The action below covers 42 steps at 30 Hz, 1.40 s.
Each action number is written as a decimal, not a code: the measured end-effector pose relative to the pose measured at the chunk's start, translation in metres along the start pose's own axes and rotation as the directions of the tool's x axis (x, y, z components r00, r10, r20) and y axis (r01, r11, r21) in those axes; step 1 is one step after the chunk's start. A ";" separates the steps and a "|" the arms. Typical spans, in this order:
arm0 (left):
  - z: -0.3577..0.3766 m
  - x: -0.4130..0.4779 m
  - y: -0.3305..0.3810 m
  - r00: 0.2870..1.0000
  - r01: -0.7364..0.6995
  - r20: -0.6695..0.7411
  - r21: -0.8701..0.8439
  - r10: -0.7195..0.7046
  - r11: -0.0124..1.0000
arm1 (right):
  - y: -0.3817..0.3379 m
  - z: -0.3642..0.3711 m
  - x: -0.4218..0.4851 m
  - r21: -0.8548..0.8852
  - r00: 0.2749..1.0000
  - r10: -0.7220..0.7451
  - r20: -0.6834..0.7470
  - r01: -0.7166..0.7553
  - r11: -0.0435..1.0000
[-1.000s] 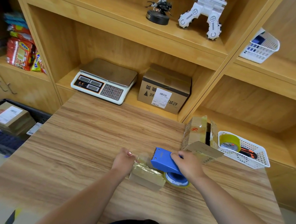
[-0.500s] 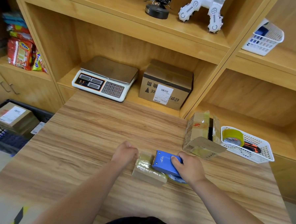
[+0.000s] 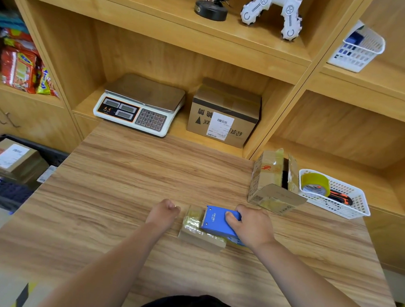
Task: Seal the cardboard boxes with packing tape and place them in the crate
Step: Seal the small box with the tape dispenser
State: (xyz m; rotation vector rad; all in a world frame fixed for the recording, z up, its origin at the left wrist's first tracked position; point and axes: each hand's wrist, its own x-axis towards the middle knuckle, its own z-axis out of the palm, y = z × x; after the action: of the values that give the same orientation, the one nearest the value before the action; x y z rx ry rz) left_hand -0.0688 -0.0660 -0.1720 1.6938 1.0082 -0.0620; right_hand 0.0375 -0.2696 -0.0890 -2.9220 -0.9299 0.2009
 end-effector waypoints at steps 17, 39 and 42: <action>0.021 0.004 -0.012 0.999 0.037 0.001 0.048 -0.037 0.998 | -0.002 0.009 0.002 -0.093 1.000 0.018 -0.014 -0.019 0.995; 0.017 -0.010 -0.008 0.992 -0.125 0.010 -0.043 0.126 0.991 | -0.005 0.009 0.005 -0.121 1.000 0.013 -0.013 -0.015 0.993; 0.030 -0.028 -0.007 0.985 -0.087 0.139 -0.122 0.104 0.989 | -0.004 0.010 0.005 -0.110 1.000 0.019 -0.017 -0.021 0.994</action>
State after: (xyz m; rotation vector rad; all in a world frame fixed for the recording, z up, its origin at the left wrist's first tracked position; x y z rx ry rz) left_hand -0.0781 -0.1069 -0.1749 1.6060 0.8060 -0.0619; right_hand 0.0375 -0.2636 -0.0986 -3.0291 -0.9389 0.1312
